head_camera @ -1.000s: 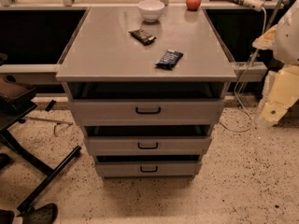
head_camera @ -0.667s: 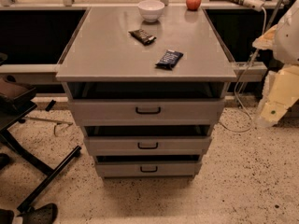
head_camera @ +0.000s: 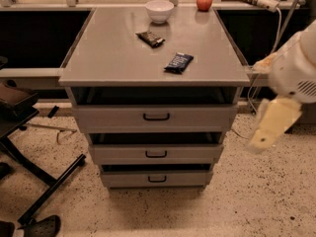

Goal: Open middle drawer

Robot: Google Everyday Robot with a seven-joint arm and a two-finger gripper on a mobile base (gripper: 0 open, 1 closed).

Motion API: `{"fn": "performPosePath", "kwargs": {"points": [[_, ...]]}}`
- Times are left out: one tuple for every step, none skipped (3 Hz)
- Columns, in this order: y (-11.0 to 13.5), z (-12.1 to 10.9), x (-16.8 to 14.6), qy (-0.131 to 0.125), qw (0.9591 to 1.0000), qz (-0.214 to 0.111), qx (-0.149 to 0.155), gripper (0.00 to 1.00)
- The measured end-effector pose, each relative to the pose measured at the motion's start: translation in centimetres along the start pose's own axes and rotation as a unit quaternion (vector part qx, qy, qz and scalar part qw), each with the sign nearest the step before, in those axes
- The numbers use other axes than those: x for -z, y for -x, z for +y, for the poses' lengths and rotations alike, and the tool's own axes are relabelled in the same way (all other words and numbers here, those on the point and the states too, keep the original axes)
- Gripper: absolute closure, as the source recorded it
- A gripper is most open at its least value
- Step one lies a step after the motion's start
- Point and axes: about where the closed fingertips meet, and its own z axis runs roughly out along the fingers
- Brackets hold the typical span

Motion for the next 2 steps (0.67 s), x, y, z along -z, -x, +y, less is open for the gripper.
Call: {"fn": "performPosePath", "kwargs": {"points": [[1.3, 2.3, -6.1, 0.009, 0.9996, -0.023, -0.013, 0.00], [2.3, 4.5, -13.2, -0.007, 0.9990, -0.036, -0.023, 0.00]]}}
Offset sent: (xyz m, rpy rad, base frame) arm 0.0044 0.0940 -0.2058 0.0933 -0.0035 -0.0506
